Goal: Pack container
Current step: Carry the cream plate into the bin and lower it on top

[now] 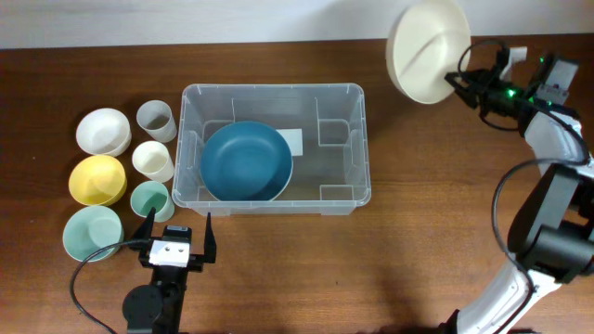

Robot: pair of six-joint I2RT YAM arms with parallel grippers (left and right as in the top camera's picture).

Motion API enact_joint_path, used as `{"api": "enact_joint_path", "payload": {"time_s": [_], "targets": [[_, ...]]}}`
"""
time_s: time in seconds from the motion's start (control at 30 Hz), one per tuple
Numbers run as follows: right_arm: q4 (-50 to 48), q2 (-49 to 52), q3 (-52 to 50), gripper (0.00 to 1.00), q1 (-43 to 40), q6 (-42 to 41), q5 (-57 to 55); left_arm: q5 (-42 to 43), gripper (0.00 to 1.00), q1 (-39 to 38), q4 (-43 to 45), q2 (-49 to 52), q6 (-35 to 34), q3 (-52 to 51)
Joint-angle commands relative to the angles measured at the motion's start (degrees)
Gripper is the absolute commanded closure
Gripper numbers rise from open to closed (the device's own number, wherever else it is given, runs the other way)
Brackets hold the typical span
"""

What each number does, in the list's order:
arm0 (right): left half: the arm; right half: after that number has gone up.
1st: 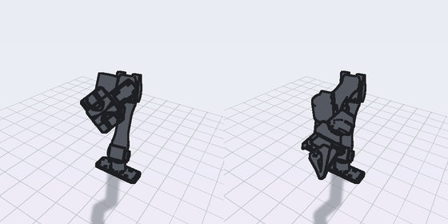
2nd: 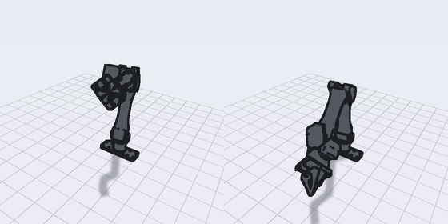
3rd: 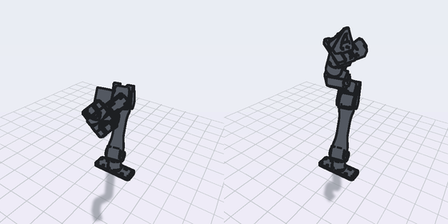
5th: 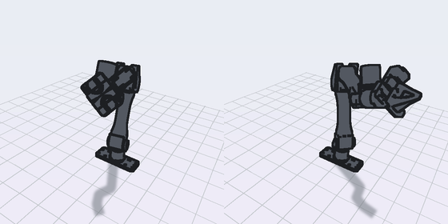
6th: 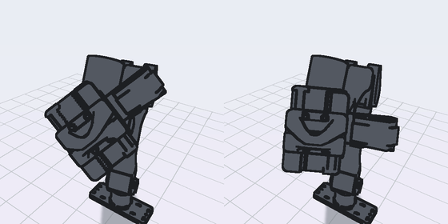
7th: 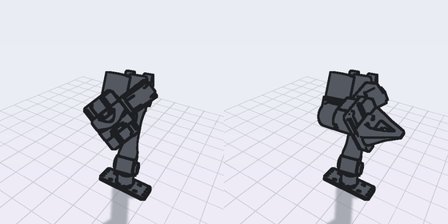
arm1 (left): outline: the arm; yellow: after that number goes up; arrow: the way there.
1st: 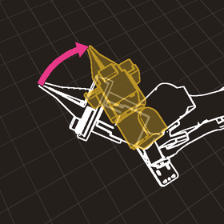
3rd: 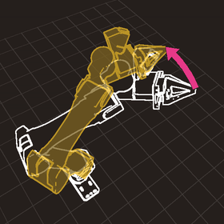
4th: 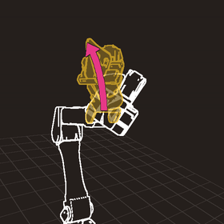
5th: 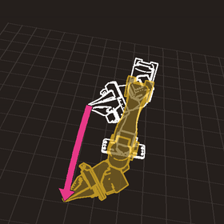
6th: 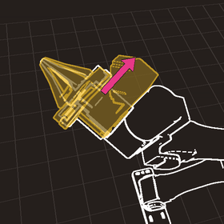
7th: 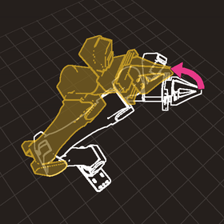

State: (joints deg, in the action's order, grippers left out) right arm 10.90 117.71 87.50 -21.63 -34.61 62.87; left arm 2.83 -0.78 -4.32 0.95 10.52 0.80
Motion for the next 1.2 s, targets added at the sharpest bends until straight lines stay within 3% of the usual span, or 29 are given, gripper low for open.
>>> {"api": "enact_joint_path", "payload": {"time_s": [0.0, 0.23, 0.47, 0.7, 0.93, 1.17], "targets": [[-0.66, -10.64, 0.26, 0.96, 8.09, -0.42, 7.19, 0.42, 0.0, 0.31, -0.09, -0.28, 0.72, -0.26], [0.61, -15.12, 0.26, 0.96, 25.05, -0.39, 1.25, 0.42, 0.0, 0.31, -0.09, -0.28, 0.72, -0.26], [20.68, -15.1, 0.26, 0.96, 40.19, 7.04, -32.96, 0.42, 0.0, 0.31, -0.09, -0.28, 0.72, -0.26], [23.98, -14.56, 0.24, 0.96, 48.13, 9.79, -51.3, 0.42, 0.0, 0.31, -0.09, -0.28, 0.72, -0.26], [21.0, -10.12, 0.24, 0.96, 49.7, 9.75, -53.0, 0.42, 0.01, 0.31, -0.09, -0.28, 0.72, -0.26], [19.43, -6.64, 0.24, 0.96, 49.75, 8.2, -47.82, 0.42, 0.0, 0.31, -0.09, -0.28, 0.72, -0.26]]}}
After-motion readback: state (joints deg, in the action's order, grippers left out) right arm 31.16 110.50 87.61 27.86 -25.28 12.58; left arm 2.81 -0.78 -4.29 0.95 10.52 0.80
